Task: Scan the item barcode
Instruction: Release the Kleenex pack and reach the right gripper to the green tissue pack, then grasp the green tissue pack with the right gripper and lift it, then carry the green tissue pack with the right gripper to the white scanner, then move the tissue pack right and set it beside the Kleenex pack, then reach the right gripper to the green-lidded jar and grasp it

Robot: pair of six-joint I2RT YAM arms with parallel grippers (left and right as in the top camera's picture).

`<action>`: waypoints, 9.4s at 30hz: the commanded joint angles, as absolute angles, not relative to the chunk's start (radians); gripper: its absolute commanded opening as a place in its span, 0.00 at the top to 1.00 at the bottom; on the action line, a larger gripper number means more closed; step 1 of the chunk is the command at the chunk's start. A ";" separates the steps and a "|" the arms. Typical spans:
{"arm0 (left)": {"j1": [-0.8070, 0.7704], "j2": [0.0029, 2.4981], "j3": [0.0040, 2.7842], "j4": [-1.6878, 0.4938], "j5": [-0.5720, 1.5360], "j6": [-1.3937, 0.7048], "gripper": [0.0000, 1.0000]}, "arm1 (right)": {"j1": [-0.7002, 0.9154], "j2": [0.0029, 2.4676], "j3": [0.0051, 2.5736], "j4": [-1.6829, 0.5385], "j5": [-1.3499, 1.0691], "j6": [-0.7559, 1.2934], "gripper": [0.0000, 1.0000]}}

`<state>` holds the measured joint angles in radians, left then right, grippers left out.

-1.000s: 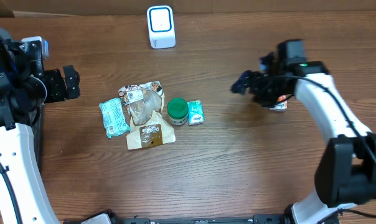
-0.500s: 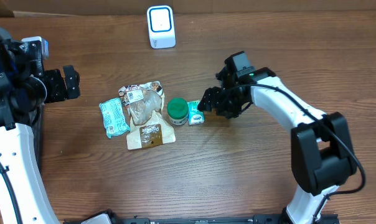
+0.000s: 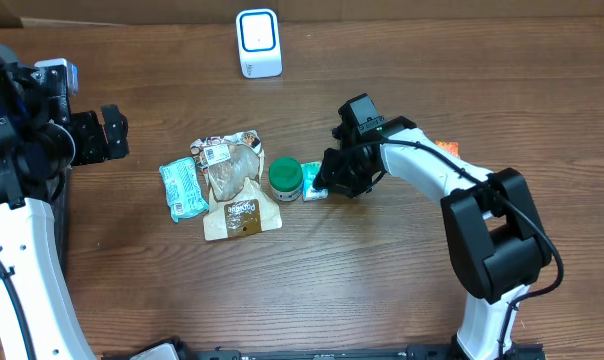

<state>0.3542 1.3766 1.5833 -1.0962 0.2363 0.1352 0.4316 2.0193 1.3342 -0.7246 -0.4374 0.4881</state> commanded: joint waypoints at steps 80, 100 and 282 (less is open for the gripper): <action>0.353 1.375 1.592 -1.096 0.249 0.157 0.00 | 0.141 1.865 1.291 -0.550 -1.570 0.202 0.96; 0.353 1.375 1.592 -1.096 0.249 0.157 0.01 | 0.225 1.864 1.550 -0.931 -0.736 0.228 0.96; 0.353 1.375 1.592 -1.096 0.249 0.157 0.00 | 0.690 2.110 1.790 -1.011 -0.035 -0.211 0.00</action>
<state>0.3542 1.3766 1.5833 -1.0962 0.2363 0.1352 0.6937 2.1044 1.7802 -1.0145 -0.0628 -0.1802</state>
